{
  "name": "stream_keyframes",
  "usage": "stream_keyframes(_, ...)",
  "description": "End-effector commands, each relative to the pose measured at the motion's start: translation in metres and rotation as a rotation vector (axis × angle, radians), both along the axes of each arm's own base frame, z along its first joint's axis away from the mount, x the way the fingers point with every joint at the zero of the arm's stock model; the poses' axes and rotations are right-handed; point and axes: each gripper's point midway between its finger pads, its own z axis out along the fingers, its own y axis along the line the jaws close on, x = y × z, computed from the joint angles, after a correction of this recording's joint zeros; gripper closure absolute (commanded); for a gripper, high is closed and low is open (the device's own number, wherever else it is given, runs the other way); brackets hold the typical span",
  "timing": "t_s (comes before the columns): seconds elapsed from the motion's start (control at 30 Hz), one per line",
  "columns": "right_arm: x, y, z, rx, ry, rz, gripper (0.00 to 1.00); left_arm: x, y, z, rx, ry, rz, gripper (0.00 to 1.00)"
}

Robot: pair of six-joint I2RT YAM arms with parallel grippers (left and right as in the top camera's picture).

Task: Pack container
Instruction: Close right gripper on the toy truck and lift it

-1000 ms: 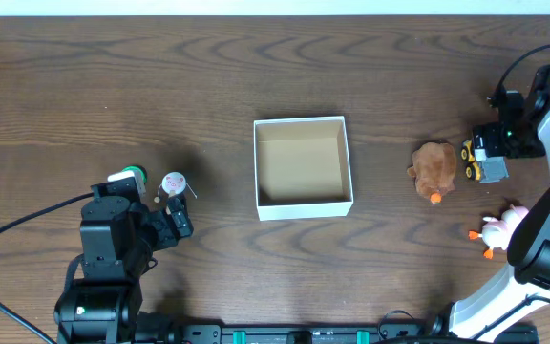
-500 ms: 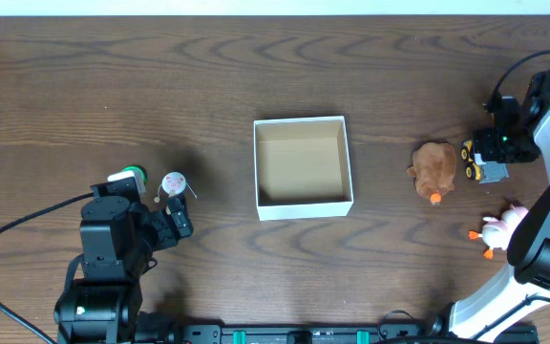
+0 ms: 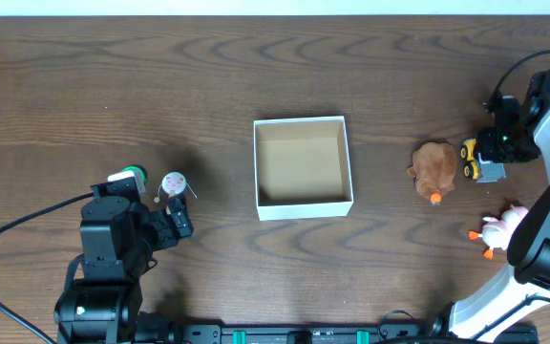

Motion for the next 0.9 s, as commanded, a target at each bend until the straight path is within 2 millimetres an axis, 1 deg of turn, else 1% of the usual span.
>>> stream_keyframes(0.0,0.0,0.003,-0.002,0.017,-0.001,-0.038,0.57,0.002,-0.001,0.009,-0.014,-0.02,0.003,0.02)
stream_keyframes(0.13,0.003,0.003,0.002,0.026,-0.013,-0.095,0.67,0.002,-0.001,0.009,-0.014,-0.02,0.003,0.02)
stream_keyframes(0.2,0.008,0.006,0.012,0.025,-0.031,-0.11,0.76,0.002,-0.001,0.009,-0.014,-0.02,0.003,0.02)
stream_keyframes(0.23,0.01,0.007,0.018,0.023,-0.045,-0.115,0.79,0.002,-0.001,0.009,-0.014,-0.02,0.003,0.02)
stream_keyframes(0.3,0.017,0.013,0.039,0.017,-0.089,-0.121,0.85,0.002,-0.001,0.009,-0.014,-0.02,0.003,0.02)
stream_keyframes(0.33,0.022,0.017,0.053,0.012,-0.12,-0.119,0.86,0.002,-0.001,0.009,-0.014,-0.02,0.003,0.02)
stream_keyframes(0.37,0.026,0.022,0.067,0.007,-0.151,-0.114,0.89,0.002,-0.001,0.009,-0.014,-0.02,0.003,0.02)
stream_keyframes(0.43,0.033,0.038,0.102,0.001,-0.23,-0.101,0.95,0.002,-0.001,0.009,-0.014,-0.02,0.003,0.02)
stream_keyframes(0.5,0.038,0.061,0.141,0.0,-0.321,-0.069,0.98,0.002,-0.001,0.009,-0.014,-0.02,0.003,0.02)
stream_keyframes(0.53,0.038,0.071,0.154,0.002,-0.354,-0.056,0.98,0.002,-0.001,0.009,-0.014,-0.02,0.003,0.02)
stream_keyframes(0.57,0.038,0.089,0.172,0.01,-0.402,-0.029,0.99,0.002,-0.001,0.009,-0.014,-0.02,0.003,0.02)
stream_keyframes(0.63,0.034,0.119,0.196,0.029,-0.462,0.015,0.99,0.002,-0.001,0.009,-0.014,-0.02,0.003,0.02)
stream_keyframes(0.67,0.031,0.137,0.207,0.046,-0.49,0.039,0.99,0.002,-0.001,0.009,-0.014,-0.02,0.003,0.02)
stream_keyframes(0.7,0.028,0.152,0.215,0.064,-0.511,0.054,0.99,0.002,-0.001,0.009,-0.014,-0.019,0.003,0.02)
stream_keyframes(0.77,0.021,0.191,0.229,0.123,-0.544,0.082,0.99,0.002,-0.001,0.009,-0.014,-0.019,0.003,0.02)
stream_keyframes(0.87,0.013,0.236,0.233,0.21,-0.542,0.083,0.99,0.002,-0.001,0.009,-0.014,-0.019,0.003,0.02)
